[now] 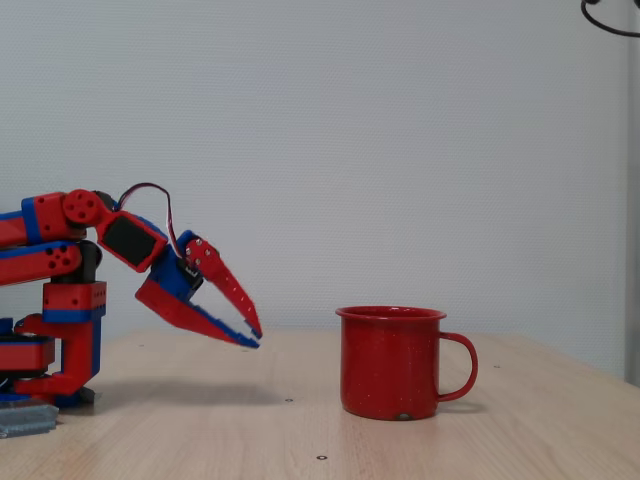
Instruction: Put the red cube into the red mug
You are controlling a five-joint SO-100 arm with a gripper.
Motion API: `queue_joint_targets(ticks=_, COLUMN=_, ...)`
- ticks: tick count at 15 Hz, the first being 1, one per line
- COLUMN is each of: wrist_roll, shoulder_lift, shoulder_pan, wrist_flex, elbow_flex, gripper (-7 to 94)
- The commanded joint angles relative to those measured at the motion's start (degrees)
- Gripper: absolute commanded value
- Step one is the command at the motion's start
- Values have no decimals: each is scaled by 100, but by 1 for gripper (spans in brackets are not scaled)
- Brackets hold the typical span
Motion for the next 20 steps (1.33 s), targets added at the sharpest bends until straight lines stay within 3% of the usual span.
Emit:
queue_joint_targets(ticks=1, wrist_roll=-167, shoulder_lift=334, shoulder_pan=-141, wrist_flex=343, elbow_flex=70, gripper=0)
queue_joint_targets(ticks=4, wrist_roll=-308, shoulder_lift=334, shoulder_pan=-88, wrist_flex=589, elbow_flex=316, gripper=0)
queue_joint_targets(ticks=20, wrist_roll=-237, shoulder_lift=334, shoulder_pan=-79, wrist_flex=554, elbow_flex=360, gripper=0)
